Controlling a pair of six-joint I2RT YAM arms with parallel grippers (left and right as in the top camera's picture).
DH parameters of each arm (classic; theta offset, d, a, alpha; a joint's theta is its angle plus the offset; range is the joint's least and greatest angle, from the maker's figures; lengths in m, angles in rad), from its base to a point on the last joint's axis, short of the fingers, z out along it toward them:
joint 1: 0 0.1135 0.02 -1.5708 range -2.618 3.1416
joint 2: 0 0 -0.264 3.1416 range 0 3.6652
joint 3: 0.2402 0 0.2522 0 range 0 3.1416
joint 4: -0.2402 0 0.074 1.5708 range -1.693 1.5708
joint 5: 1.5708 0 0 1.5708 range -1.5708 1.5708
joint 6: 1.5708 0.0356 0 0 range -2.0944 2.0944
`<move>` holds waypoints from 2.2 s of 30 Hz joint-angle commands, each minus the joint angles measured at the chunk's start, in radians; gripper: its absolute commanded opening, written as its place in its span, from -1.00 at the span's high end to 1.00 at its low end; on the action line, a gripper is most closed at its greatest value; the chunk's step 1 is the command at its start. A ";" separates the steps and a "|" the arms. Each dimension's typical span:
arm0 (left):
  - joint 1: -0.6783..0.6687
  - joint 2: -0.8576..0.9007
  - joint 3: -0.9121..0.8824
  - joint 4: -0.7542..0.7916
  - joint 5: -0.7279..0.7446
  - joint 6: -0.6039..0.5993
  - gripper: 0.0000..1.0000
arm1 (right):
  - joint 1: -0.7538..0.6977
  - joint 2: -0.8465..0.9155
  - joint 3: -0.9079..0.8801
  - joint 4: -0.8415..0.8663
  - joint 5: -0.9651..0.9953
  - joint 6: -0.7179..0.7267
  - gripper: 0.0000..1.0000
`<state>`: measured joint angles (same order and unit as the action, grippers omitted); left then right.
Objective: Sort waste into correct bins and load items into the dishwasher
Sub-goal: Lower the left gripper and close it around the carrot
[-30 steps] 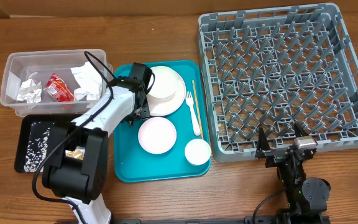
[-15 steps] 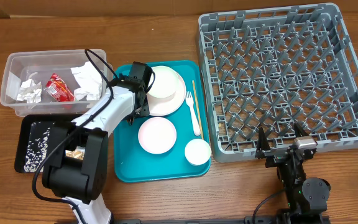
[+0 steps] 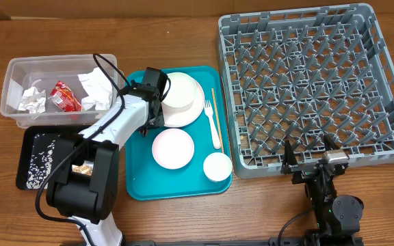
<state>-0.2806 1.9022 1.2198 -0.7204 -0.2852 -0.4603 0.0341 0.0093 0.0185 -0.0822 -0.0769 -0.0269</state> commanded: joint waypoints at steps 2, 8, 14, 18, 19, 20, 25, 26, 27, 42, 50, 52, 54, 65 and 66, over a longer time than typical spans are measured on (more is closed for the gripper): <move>0.007 0.007 -0.009 0.005 -0.022 0.011 0.30 | -0.003 -0.005 -0.011 0.005 0.005 -0.003 -1.00; 0.007 0.007 -0.021 0.018 -0.022 0.011 0.28 | -0.003 -0.005 -0.011 0.005 0.005 -0.003 -1.00; 0.007 0.007 -0.021 0.018 -0.021 0.012 0.28 | -0.003 -0.005 -0.011 0.005 0.005 -0.003 -1.00; 0.007 0.007 -0.021 0.018 -0.022 0.012 0.21 | -0.003 -0.005 -0.011 0.005 0.005 -0.003 -1.00; 0.007 0.007 -0.021 0.018 -0.022 0.011 0.20 | -0.003 -0.005 -0.011 0.005 0.005 -0.003 -1.00; 0.007 0.007 -0.021 0.018 -0.022 0.012 0.20 | -0.003 -0.005 -0.011 0.005 0.005 -0.003 -1.00; 0.007 0.007 -0.023 0.021 -0.022 0.011 0.20 | -0.003 -0.005 -0.011 0.005 0.005 -0.003 -1.00; 0.007 0.007 -0.026 0.027 -0.022 0.011 0.20 | -0.003 -0.005 -0.011 0.005 0.005 -0.003 -1.00; 0.007 0.007 -0.031 0.032 -0.022 0.011 0.20 | -0.003 -0.005 -0.011 0.005 0.005 -0.003 -1.00; 0.007 0.007 -0.035 0.038 -0.021 0.011 0.32 | -0.003 -0.005 -0.011 0.005 0.005 -0.003 -1.00; 0.007 0.007 -0.035 0.037 -0.022 0.012 0.44 | -0.003 -0.005 -0.011 0.005 0.005 -0.003 -1.00; 0.007 0.007 -0.035 0.020 -0.024 0.014 0.56 | -0.003 -0.005 -0.011 0.005 0.005 -0.003 -1.00; 0.007 0.007 -0.035 0.006 -0.027 0.025 0.83 | -0.003 -0.005 -0.011 0.005 0.005 -0.003 -1.00; 0.006 -0.011 0.024 -0.103 -0.029 0.038 0.92 | -0.003 -0.005 -0.011 0.005 0.005 -0.003 -1.00; 0.005 -0.017 0.036 -0.115 -0.029 0.038 0.92 | -0.003 -0.005 -0.011 0.005 0.005 -0.003 -1.00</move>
<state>-0.2806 1.9022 1.2068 -0.8131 -0.3035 -0.4370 0.0341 0.0093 0.0185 -0.0822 -0.0772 -0.0265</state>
